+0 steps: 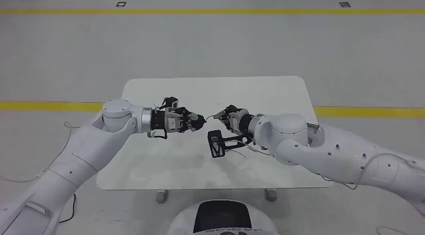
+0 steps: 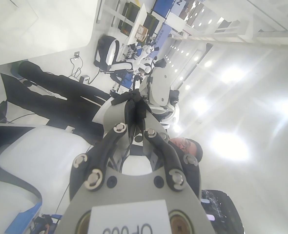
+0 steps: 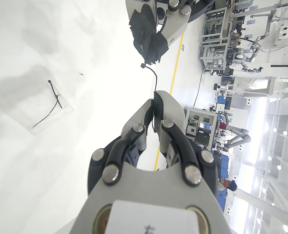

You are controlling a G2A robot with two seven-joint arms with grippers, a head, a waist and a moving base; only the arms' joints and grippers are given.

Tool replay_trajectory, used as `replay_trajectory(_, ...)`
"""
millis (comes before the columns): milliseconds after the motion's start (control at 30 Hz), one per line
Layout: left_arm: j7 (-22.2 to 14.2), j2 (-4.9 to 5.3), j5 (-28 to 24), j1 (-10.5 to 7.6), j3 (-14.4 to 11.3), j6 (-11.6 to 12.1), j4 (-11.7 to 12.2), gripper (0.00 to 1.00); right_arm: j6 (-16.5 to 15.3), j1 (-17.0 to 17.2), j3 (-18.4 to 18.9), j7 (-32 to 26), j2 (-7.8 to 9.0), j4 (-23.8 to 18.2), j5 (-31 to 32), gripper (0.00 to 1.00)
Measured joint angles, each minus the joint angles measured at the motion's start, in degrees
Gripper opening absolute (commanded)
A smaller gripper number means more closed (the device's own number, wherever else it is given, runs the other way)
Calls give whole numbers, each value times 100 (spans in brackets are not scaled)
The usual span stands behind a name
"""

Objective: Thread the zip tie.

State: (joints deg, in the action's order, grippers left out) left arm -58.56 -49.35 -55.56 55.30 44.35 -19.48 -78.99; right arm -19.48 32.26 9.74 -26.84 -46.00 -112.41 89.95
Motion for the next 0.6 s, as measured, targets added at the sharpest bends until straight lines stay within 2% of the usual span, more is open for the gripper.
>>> replay_trajectory(600,-5,2,235,12,30,0,-67,0,0,25,0,26,42,-6,0,0)
